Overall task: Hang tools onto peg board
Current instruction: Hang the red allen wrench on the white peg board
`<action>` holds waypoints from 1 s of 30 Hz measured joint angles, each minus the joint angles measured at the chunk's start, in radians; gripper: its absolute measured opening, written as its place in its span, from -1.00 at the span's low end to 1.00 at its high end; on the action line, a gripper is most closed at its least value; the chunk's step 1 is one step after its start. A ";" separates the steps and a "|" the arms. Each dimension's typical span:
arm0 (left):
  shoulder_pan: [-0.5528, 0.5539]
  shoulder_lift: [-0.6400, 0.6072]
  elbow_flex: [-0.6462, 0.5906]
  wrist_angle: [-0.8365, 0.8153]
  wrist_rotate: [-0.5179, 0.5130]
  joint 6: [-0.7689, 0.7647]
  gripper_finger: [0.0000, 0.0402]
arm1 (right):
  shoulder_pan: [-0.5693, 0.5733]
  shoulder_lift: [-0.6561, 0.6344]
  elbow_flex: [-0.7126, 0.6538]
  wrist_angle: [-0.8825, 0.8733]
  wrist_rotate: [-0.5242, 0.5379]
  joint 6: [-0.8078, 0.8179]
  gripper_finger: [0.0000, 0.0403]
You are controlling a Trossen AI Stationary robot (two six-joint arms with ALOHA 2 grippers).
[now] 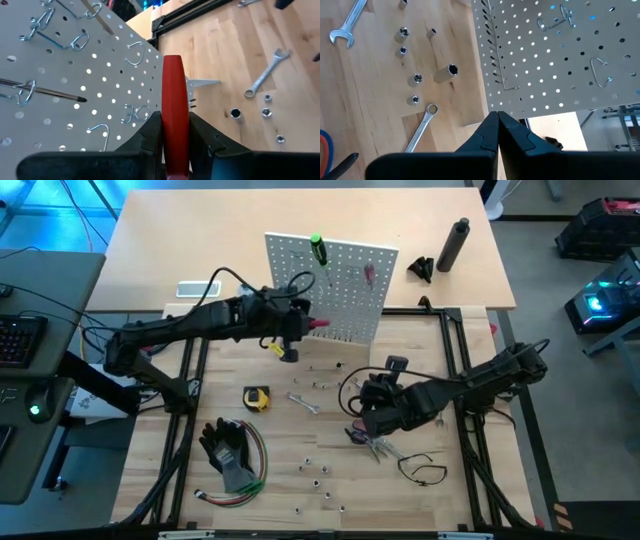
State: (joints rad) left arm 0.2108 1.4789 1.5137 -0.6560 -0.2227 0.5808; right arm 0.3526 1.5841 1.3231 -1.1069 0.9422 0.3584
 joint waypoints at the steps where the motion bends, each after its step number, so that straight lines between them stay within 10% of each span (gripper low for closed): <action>1: -0.003 -0.006 0.000 -0.009 0.004 0.000 -0.74 | 0.003 0.000 0.000 -0.001 0.002 0.000 -1.00; 30: 0.001 -0.040 -0.004 -0.042 -0.030 0.012 -0.74 | 0.010 -0.002 -0.056 0.009 0.054 0.030 -1.00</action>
State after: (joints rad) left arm 0.2120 1.4387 1.5101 -0.6977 -0.2530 0.5924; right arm 0.3630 1.5826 1.2667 -1.0977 0.9965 0.3888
